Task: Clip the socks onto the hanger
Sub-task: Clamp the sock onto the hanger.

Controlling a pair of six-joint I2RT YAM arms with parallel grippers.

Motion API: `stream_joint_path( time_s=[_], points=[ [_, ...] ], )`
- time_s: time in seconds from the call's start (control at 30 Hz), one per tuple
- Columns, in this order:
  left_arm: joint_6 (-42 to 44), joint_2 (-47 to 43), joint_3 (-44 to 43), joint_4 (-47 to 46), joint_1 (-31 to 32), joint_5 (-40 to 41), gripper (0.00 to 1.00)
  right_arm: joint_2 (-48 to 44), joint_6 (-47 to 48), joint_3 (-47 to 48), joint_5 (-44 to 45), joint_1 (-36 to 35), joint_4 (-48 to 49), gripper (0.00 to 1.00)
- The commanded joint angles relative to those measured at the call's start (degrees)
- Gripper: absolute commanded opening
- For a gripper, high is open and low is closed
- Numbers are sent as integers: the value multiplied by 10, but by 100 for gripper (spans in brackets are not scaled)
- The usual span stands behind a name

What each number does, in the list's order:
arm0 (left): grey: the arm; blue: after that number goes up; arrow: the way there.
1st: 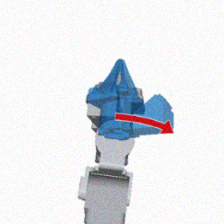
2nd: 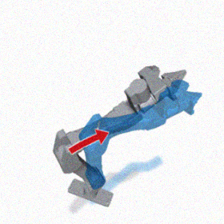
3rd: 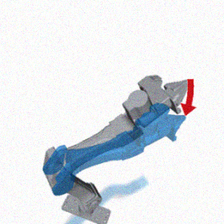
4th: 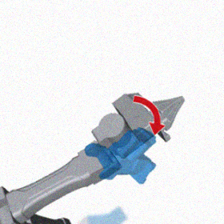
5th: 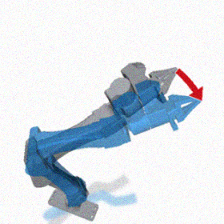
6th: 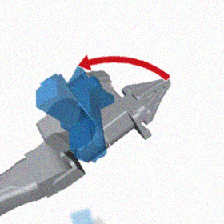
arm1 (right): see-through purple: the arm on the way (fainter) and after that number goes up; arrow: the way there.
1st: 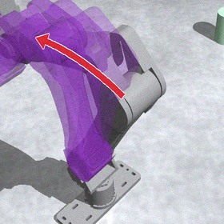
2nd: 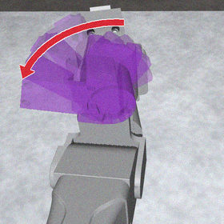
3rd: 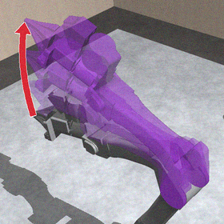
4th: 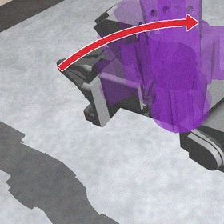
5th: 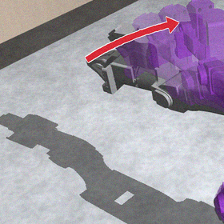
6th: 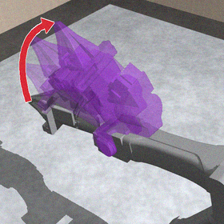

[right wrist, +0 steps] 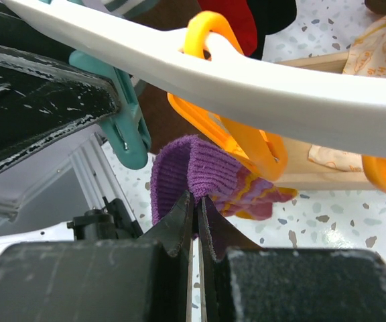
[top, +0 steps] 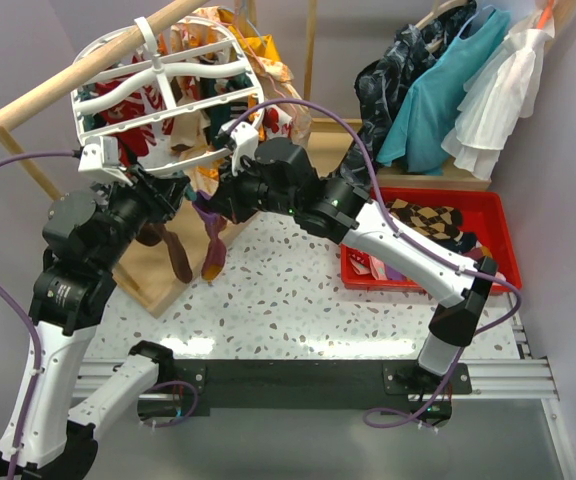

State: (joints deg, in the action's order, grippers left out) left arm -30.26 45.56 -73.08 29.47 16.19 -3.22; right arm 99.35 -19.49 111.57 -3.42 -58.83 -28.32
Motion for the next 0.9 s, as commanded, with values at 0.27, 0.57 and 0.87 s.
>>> stream_joint_path(
  time_s=[0.27, 0.57, 0.87],
  points=[
    [26, -1, 14, -11, 1, 13, 0, -38, -4, -8, 15, -3, 44, 0],
    [31, 3, 27, -9, 1, 20, 0, -41, -5, -10, 12, -3, 52, 0],
    [28, 6, 28, -13, 1, 15, 0, -38, -21, -12, -2, -3, 72, 0]
  ],
)
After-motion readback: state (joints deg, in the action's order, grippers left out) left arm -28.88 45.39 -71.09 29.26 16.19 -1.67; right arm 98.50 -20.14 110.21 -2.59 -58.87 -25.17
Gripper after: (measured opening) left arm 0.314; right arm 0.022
